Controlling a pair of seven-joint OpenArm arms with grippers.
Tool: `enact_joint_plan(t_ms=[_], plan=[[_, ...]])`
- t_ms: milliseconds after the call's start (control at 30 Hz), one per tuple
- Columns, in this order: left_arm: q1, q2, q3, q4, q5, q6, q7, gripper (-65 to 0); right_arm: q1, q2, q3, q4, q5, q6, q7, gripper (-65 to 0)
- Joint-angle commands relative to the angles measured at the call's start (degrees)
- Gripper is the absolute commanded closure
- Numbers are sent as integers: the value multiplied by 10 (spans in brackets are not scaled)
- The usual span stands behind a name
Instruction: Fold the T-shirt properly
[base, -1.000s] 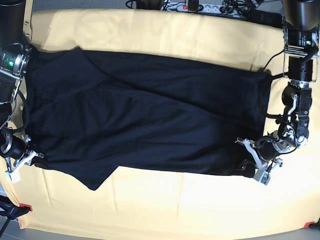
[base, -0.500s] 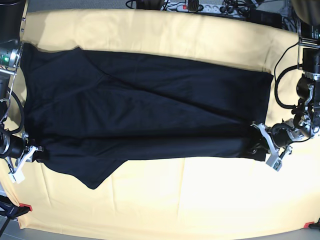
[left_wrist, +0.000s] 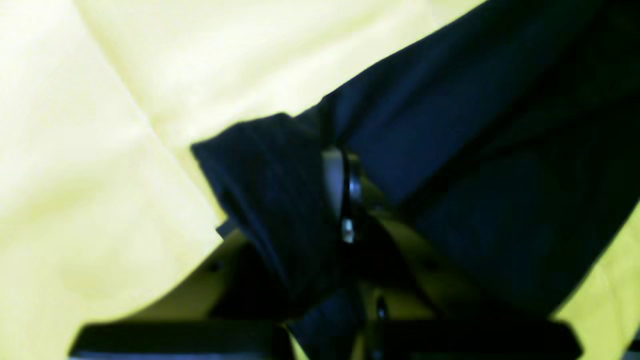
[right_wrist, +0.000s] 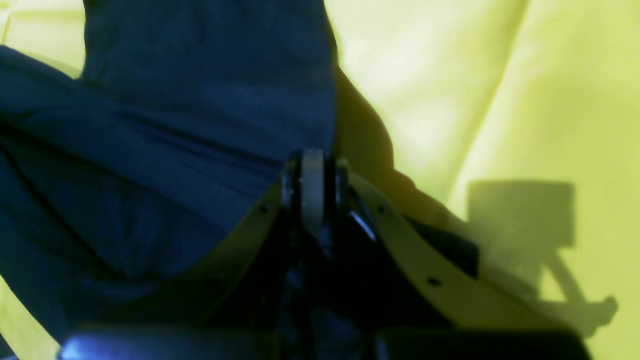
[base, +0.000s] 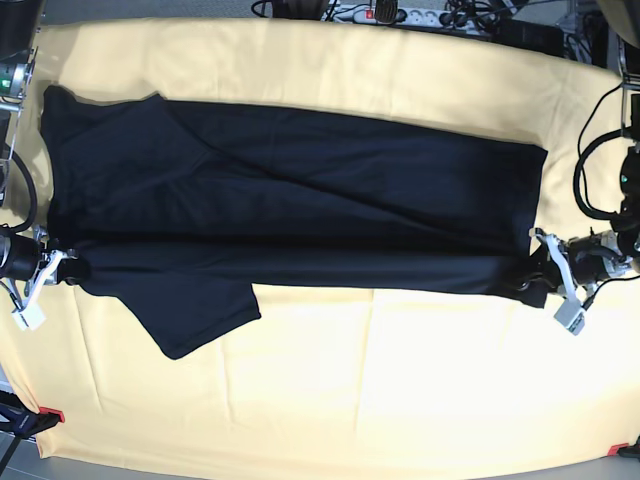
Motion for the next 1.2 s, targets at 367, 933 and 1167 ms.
enact_joint_plan(t_ms=[367,933,1167], plan=[[-14,-36,-7,7,-172,-3,205,0,-20,26,5,44,19,1,-13,0],[35,-35,-7,7,-191,7,198,-385,31,-16,5,44,83,1,6,-412],[35,-35,-7,7,-190,7,198,-385,31,-108,5,44,-151,-20,125,-412]])
